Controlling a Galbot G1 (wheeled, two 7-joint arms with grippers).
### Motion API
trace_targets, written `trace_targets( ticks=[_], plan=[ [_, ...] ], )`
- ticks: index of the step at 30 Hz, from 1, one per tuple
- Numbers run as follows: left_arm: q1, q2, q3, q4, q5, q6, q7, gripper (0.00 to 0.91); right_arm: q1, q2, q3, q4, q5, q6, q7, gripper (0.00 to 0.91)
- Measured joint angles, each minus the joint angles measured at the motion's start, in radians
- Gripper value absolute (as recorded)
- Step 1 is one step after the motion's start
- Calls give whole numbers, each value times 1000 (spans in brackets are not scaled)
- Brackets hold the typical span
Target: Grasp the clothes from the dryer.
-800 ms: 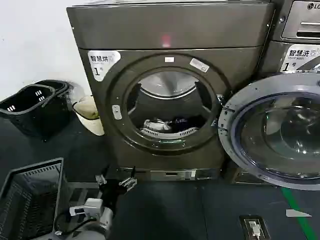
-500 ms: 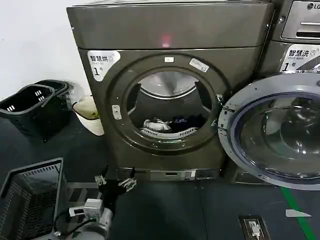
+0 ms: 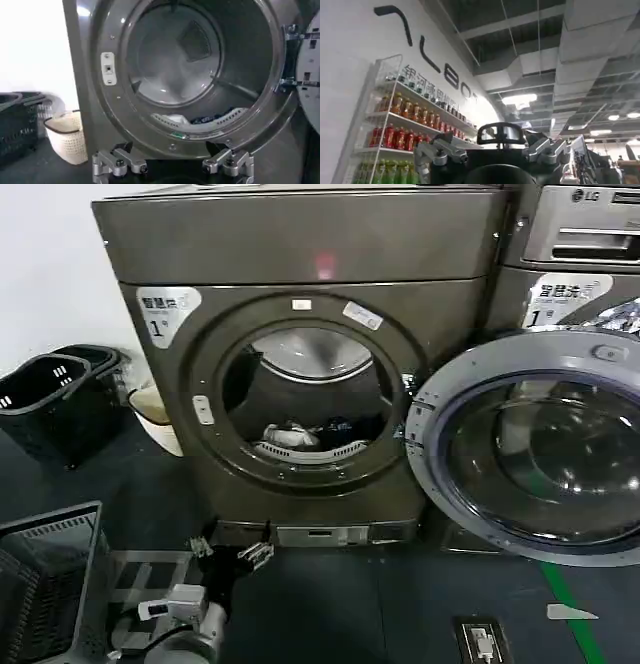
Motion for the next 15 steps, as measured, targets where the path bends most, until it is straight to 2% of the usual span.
trace_targets(
  ticks=[15],
  plan=[
    [-8,-1,0,-4,4,-9,18,907,-3,-3,3,-5,8,24,-3,907]
  ],
)
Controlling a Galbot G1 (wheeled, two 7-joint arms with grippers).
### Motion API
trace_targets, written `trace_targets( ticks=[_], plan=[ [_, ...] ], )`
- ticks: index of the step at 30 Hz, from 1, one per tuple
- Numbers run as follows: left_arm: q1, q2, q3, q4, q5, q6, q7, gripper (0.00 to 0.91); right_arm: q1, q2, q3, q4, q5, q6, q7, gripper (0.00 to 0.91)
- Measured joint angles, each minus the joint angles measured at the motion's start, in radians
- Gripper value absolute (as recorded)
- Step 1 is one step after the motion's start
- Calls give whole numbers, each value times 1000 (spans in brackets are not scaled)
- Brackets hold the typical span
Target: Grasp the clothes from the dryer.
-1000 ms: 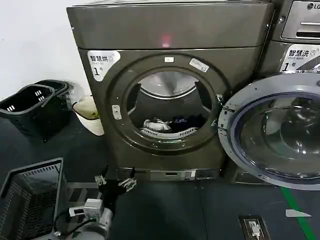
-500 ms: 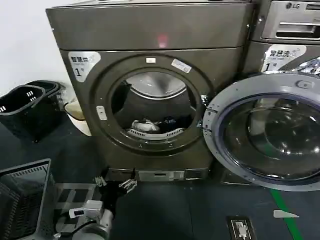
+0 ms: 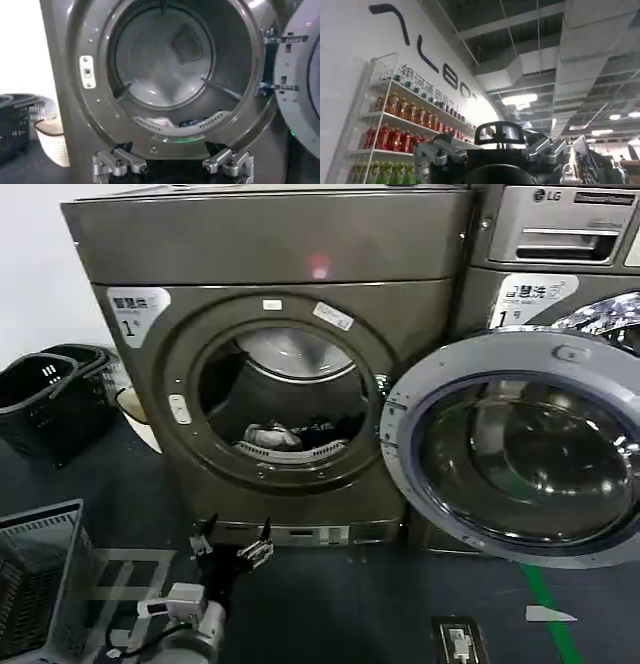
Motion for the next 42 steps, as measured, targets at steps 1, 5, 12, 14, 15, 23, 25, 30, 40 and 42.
trace_targets(
  ticks=[1,5,12,14,15,23,25,30,40,42],
  plan=[
    [-1,0,1,-1,0,-2,2,907,0,1,1,1,3,2,-1,907],
    [-5,4,3,-9,-3,-8,5,907,-2,4,4,6,10,9,-3,907],
    [-2,8,6,-15,0,-27,9,907,-9,7,7,8,17,29,-6,907],
    [-2,9,7,-12,3,-33,10,907,-11,7,9,8,18,33,-7,907],
    [-2,10,7,-13,5,-35,11,907,-12,7,10,8,19,34,-8,907],
    [0,10,8,-20,9,-41,12,907,-14,7,11,11,21,42,-17,907],
    [0,9,8,-20,9,-42,12,907,-13,9,11,10,21,43,-18,907],
    [-4,10,7,-20,9,-42,14,907,-11,11,11,9,21,44,-18,907],
    [-9,9,7,-15,9,-44,15,907,-9,14,9,11,19,49,-22,907],
    [-11,9,7,-17,5,-48,15,907,-10,16,9,14,18,48,-23,907]
  ],
)
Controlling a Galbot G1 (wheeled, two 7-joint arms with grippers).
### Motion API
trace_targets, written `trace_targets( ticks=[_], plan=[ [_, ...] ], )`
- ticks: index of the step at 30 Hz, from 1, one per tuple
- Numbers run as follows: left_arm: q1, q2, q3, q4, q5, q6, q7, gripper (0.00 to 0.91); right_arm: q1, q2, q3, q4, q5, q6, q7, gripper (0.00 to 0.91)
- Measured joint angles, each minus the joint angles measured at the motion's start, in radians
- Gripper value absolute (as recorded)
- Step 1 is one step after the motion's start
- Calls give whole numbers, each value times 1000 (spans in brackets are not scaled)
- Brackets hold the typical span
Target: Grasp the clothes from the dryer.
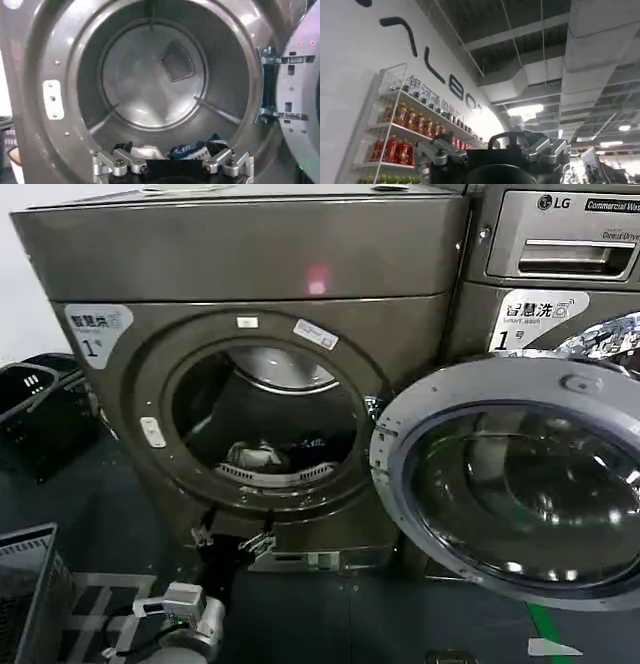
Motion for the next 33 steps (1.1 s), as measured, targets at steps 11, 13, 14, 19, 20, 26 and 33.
trace_targets(
  ticks=[11,13,14,19,20,26,33],
  plan=[
    [-107,15,0,70,-23,-60,0,907,-17,25,1,24,-5,-1,0,907],
    [-155,16,7,106,-27,-72,-1,907,-21,29,4,29,-5,-1,0,907],
    [-181,17,10,128,-29,-79,-3,907,-23,30,5,30,-5,-1,0,907],
    [-325,16,27,271,-44,-101,-13,907,-29,36,8,40,-5,-1,0,907],
    [-359,14,30,308,-45,-108,-16,907,-30,37,9,40,-5,-1,0,907],
    [-573,-4,47,549,-46,-153,-29,907,-30,38,7,41,-5,0,-1,907],
    [-810,-29,50,865,-34,-218,-28,907,-20,25,7,27,-5,6,-2,907]
  ],
)
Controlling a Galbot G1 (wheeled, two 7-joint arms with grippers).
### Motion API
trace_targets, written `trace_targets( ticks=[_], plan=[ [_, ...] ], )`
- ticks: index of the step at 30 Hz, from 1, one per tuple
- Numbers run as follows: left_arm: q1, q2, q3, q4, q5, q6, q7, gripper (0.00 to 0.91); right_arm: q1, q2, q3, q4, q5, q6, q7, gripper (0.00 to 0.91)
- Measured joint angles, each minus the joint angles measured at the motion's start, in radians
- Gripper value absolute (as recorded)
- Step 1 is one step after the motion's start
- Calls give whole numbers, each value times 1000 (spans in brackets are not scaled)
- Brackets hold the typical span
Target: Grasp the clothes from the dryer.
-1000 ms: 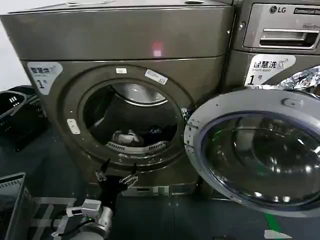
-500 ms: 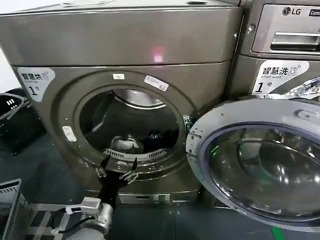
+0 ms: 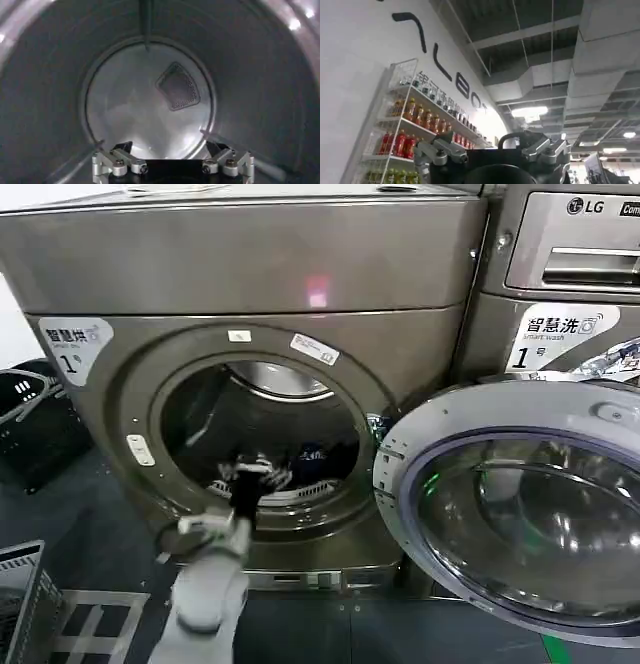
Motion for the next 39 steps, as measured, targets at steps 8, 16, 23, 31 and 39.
trace_targets(
  ticks=[8,16,23,31,39],
  plan=[
    [-241,19,46,351,49,-35,52,907,8,-14,-2,-21,-1,3,-2,907],
    [-463,63,165,661,94,-9,297,907,19,-23,-12,-31,-2,3,-3,907],
    [-632,83,341,905,200,-77,576,907,22,-19,-12,-39,-4,6,-6,907],
    [-743,122,531,1060,354,-142,821,907,25,-17,-18,-42,-14,7,-7,907],
    [-817,103,636,1145,540,-150,933,907,24,-17,-18,-43,-19,7,-7,907]
  ],
)
